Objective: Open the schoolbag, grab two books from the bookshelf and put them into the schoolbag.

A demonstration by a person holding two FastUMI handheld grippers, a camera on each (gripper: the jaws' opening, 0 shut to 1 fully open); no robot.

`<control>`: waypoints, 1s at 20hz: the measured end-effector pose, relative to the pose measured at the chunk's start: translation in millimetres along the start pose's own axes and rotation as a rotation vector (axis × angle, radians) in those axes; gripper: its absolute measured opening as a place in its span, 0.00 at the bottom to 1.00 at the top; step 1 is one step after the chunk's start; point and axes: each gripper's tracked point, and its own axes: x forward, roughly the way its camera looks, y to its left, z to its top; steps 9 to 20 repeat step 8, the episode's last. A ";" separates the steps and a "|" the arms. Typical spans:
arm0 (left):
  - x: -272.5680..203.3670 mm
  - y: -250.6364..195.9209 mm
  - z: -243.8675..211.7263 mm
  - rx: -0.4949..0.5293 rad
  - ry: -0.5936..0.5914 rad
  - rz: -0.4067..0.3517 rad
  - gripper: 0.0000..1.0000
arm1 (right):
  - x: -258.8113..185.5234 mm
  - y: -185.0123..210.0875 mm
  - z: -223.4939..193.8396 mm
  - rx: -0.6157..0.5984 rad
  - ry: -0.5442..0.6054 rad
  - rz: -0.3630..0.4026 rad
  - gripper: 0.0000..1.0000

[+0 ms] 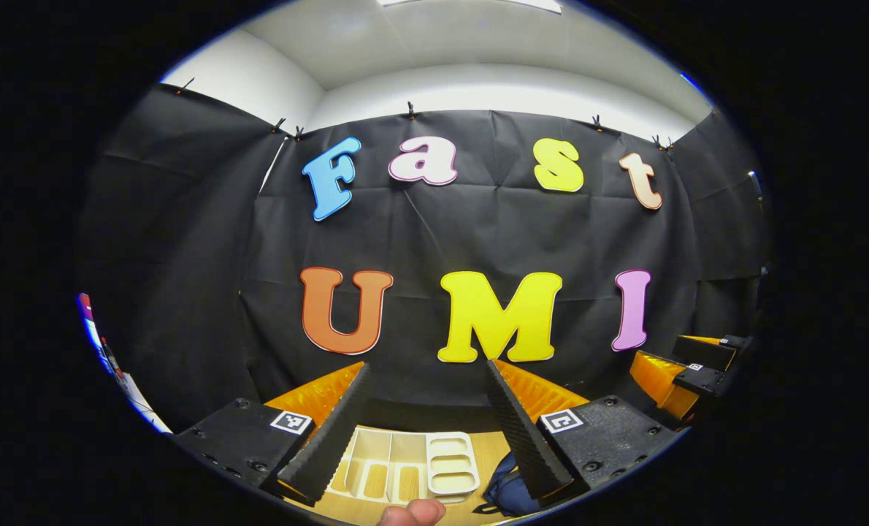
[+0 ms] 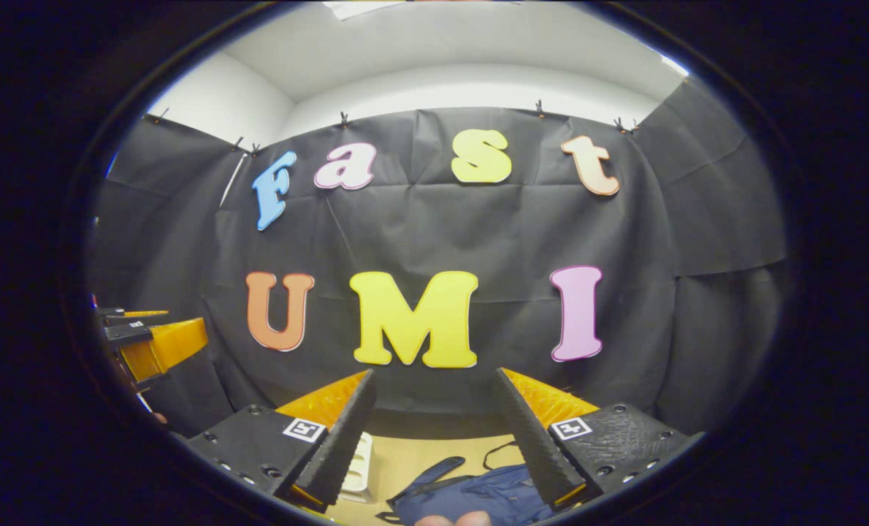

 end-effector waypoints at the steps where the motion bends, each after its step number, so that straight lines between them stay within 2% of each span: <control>1: 0.9 -1.6 -1.1 -0.002 -0.001 0.000 0.89 | -0.1 -0.8 -0.4 -0.003 0.005 0.001 0.96; 2: 1.6 -1.8 -3.7 -0.006 0.000 0.000 0.89 | 0.1 -1.1 0.2 0.000 0.008 0.002 0.96; 3: 2.1 -2.6 -5.7 -0.010 0.006 0.000 0.98 | 0.5 -0.8 1.6 0.006 0.008 0.004 0.96; 4: 2.9 -2.6 -6.7 -0.015 0.010 0.001 0.89 | 0.7 -0.8 2.0 0.009 0.005 0.004 0.96; 5: 3.7 -2.2 -8.1 -0.017 0.015 0.004 0.89 | 0.9 -1.6 2.8 0.007 0.000 0.000 0.96; 20: 6.0 -2.9 -11.5 -0.031 0.025 0.004 0.89 | 0.9 -0.4 4.7 0.012 0.005 -0.002 0.96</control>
